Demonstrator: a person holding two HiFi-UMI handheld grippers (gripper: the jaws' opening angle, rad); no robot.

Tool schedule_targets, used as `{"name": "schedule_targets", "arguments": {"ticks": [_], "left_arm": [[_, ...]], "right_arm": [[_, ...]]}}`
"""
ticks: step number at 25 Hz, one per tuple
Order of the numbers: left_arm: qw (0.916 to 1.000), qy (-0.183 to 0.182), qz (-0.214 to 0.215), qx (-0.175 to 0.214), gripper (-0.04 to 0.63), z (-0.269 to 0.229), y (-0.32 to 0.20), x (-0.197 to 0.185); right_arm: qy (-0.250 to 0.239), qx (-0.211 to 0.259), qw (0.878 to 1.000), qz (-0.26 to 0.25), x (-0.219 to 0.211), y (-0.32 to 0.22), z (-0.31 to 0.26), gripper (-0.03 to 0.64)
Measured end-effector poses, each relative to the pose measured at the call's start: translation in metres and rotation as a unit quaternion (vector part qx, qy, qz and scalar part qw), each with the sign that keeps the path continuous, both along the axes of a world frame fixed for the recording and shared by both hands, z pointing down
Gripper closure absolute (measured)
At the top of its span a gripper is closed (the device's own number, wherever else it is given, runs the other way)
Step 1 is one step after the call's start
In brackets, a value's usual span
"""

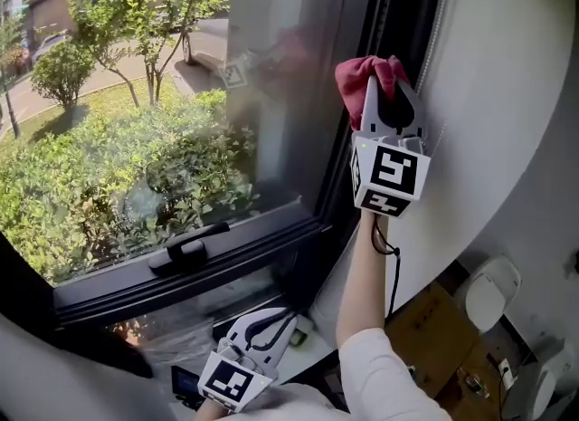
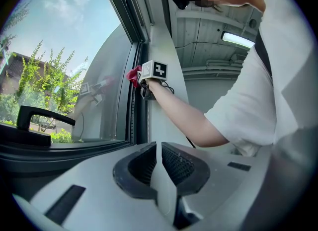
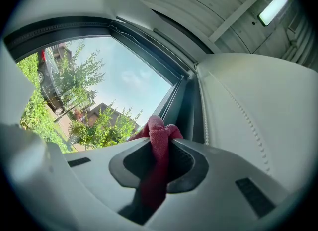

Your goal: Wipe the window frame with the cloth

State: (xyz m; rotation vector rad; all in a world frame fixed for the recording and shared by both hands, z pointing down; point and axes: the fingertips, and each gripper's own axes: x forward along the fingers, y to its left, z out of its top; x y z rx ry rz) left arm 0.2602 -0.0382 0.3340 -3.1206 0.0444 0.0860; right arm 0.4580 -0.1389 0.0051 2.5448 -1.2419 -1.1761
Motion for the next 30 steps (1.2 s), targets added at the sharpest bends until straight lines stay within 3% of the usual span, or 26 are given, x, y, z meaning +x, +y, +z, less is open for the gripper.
{"name": "schedule_targets", "arguments": {"ticks": [30], "left_arm": [[0.9997, -0.004, 0.018, 0.014, 0.554, 0.005, 0.014, -0.001]], "right_arm": [[-0.008, -0.009, 1.0, 0.008, 0.0, 0.0, 0.034, 0.546]]}}
